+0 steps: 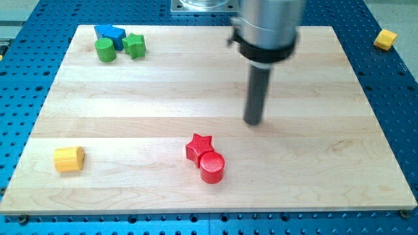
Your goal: Separate the red blocks from each other
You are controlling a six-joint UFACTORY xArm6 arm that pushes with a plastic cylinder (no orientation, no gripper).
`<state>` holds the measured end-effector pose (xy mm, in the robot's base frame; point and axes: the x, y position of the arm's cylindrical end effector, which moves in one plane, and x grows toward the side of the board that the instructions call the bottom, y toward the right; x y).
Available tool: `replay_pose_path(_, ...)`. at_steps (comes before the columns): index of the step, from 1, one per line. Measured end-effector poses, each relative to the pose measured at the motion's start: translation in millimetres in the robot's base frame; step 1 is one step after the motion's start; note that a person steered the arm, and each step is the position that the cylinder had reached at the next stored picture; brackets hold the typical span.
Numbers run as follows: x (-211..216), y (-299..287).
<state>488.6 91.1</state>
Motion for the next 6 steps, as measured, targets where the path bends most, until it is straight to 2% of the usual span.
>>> replay_pose_path(1,44,-67)
replay_pose_path(2,45,-136)
replay_pose_path(3,59,-248)
replay_pose_path(4,23,-208)
replay_pose_path(6,127,-211)
